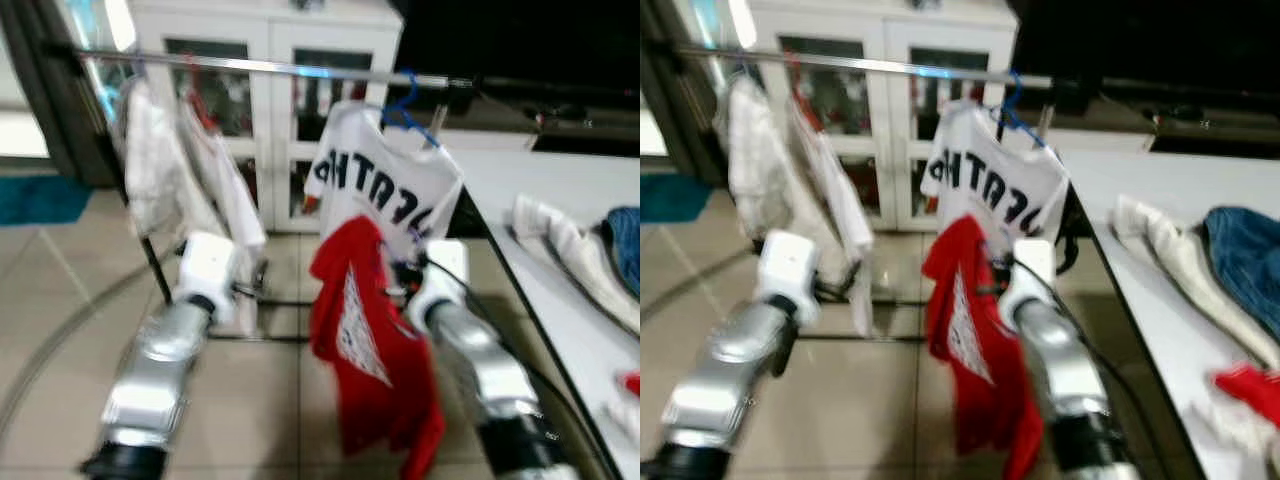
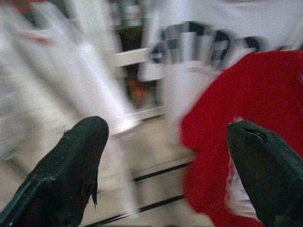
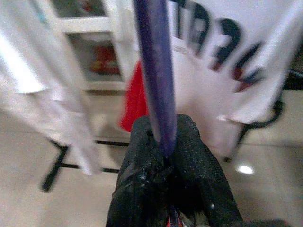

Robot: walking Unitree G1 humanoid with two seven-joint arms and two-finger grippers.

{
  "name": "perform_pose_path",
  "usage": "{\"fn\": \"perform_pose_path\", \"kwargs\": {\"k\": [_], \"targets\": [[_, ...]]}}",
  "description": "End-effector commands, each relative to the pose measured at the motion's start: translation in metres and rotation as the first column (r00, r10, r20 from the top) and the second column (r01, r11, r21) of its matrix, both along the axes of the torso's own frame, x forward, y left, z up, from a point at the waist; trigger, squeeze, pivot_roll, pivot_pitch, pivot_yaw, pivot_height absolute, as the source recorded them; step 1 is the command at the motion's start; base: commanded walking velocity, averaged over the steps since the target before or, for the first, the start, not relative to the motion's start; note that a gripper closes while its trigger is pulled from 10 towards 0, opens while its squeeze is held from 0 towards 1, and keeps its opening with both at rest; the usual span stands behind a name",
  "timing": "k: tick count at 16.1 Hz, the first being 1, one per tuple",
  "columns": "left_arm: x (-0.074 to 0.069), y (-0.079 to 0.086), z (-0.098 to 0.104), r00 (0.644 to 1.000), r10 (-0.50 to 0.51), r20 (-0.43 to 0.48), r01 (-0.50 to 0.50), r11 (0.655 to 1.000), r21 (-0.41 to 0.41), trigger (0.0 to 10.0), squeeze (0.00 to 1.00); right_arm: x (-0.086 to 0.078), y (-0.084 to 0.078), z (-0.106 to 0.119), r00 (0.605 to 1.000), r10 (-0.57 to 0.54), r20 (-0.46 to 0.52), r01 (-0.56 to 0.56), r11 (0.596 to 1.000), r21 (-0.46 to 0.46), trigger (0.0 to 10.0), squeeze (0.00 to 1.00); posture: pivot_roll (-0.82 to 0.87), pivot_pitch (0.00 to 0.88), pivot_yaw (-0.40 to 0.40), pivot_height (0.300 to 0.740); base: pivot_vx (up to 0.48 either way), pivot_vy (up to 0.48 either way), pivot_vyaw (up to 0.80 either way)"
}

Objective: Hang hanger

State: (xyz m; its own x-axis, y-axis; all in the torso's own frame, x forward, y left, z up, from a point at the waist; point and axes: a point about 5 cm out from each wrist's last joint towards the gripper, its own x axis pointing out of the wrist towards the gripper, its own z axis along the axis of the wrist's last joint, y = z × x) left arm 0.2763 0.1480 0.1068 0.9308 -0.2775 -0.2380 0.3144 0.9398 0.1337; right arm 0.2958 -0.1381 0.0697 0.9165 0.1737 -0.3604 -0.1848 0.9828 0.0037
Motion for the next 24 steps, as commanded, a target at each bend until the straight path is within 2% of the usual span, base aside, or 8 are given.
{"fn": "perform_pose_path", "kwargs": {"k": [1,6,9,14,16,19,24], "targets": [[0.001,0.007,0.004,1.0,0.015,0.018,-0.016,1.0,0.023,10.0,0.0,0.007,0.003,0.013,0.998,0.003,0.064,-0.004,1.0,0.011,10.0,0.0,0.06,0.0,-0.074,0.74,0.405,0.0,0.0],[0.001,0.008,0.005,1.0,0.011,0.019,-0.011,1.0,0.028,10.0,0.0,0.008,0.006,0.014,0.997,0.014,0.073,-0.014,1.0,-0.001,10.0,0.0,0.06,0.0,-0.071,0.74,0.409,0.0,0.0],[0.002,0.008,0.005,1.0,0.009,0.021,-0.01,1.0,0.028,10.0,0.0,0.009,0.007,0.016,0.996,0.016,0.089,-0.016,1.0,0.007,10.0,0.0,0.06,0.0,-0.072,0.74,0.41,0.0,0.68],[0.002,0.008,0.007,0.999,-0.001,0.033,-0.001,0.999,0.042,10.0,0.0,0.011,0.006,0.018,0.995,0.011,0.104,-0.008,1.0,-0.021,10.0,0.0,0.06,0.0,-0.076,0.74,0.408,0.0,0.0],[0.002,0.007,0.008,0.999,-0.014,0.036,0.012,0.998,0.056,10.0,0.0,0.013,0.006,0.023,0.991,0.018,0.13,-0.011,0.999,-0.052,10.0,0.0,0.06,0.0,-0.076,0.74,0.411,0.0,0.0],[0.002,0.006,0.008,0.999,-0.018,0.038,0.015,0.998,0.057,10.0,0.0,0.018,0.008,0.034,0.986,0.021,0.163,-0.013,0.998,-0.054,10.0,0.0,0.06,0.0,-0.082,0.74,0.409,0.0,0.0],[0.0,0.005,0.008,0.999,-0.017,0.043,0.014,0.998,0.061,10.0,0.0,0.021,0.009,0.039,0.984,0.026,0.176,-0.018,0.999,-0.051,10.0,0.0,0.07,0.0,-0.09,0.74,0.409,0.0,0.0]]}}
